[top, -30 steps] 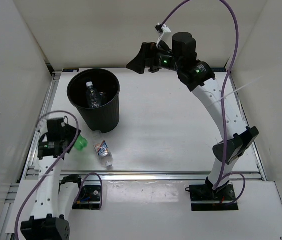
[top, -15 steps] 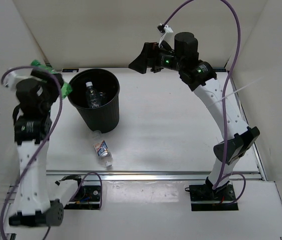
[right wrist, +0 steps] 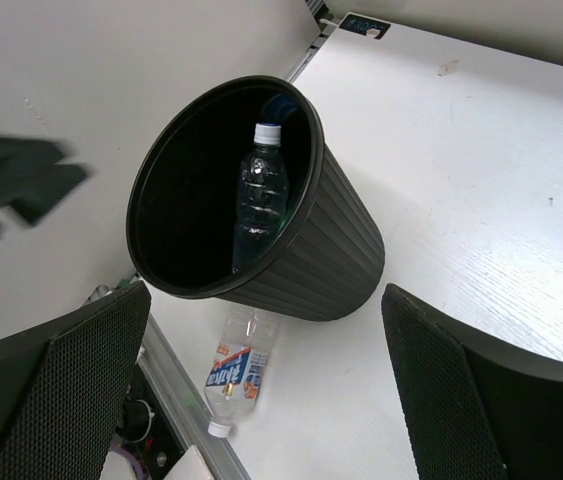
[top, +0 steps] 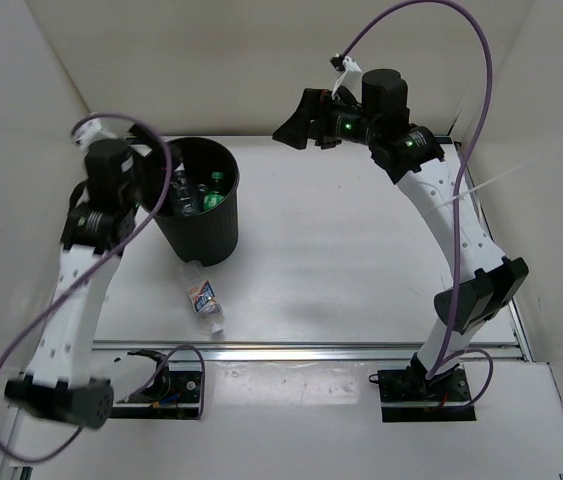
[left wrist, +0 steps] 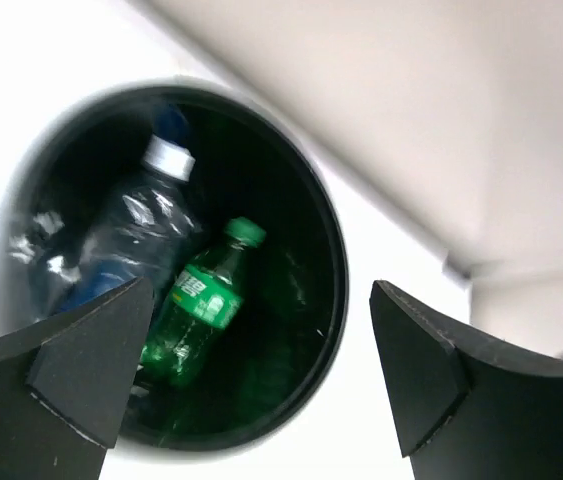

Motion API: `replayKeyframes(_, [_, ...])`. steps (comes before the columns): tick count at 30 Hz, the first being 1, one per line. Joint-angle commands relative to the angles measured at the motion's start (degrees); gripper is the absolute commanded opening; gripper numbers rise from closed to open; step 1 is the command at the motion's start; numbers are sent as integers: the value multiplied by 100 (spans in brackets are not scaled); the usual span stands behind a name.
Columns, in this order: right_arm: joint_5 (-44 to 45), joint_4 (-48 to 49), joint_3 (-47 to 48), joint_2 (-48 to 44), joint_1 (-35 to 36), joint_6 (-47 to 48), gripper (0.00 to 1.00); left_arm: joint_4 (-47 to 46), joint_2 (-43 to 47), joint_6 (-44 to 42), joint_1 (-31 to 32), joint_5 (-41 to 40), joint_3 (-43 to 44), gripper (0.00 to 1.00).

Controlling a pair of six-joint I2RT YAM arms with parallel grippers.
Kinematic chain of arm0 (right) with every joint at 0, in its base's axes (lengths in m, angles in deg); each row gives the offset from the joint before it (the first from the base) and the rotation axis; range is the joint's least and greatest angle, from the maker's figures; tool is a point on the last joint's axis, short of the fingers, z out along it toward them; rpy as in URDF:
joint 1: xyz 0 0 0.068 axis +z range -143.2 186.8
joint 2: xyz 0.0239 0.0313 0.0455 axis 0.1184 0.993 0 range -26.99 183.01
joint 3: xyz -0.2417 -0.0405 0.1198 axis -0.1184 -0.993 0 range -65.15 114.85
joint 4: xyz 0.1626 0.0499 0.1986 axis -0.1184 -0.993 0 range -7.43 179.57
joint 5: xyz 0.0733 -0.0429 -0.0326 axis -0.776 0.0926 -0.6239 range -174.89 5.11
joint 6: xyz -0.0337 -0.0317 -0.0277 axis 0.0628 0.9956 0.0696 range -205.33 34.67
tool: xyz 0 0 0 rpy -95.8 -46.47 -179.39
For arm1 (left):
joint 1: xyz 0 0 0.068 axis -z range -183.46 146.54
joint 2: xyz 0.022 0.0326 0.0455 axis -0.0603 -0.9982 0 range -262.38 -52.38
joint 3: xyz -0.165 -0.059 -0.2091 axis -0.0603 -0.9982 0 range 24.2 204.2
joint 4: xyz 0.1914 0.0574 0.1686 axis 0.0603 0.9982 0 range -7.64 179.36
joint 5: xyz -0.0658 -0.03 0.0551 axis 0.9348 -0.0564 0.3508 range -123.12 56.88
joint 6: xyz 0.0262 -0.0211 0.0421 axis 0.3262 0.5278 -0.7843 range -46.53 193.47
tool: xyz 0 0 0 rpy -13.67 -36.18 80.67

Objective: Put the plastic bottles in the bin

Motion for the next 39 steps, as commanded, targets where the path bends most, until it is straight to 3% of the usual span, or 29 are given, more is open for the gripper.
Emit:
replayKeyframes(1, [-97,154,9,-263,-82,19,100,-111,1505,-48,-7,-1223,-497,100])
replayKeyframes(5, [-150,154,-44,-263,-135,19,100,-111,2762,-249,-7,-576,-1895,100])
replayKeyframes(7, [-211,154,-44,-211,-135,19,100,-111,3227,-574,-7,469,-2300,100])
replayKeyframes(12, [-159,154,-44,-158,-135,19,100,293,3370,-699,-7,1174,-3451,100])
replayKeyframes(20, [-334,154,9,0,-135,-34,100,276,2501,-637,46,1158,-4471,100])
replayKeyframes(30, [-439,154,-52,0,-240,-34,100,-471,2272,-532,151,1263,-5456,100])
replayKeyframes(39, [-598,154,-105,-105,-355,-34,100,-1147,1175,-532,257,1105,-5457,100])
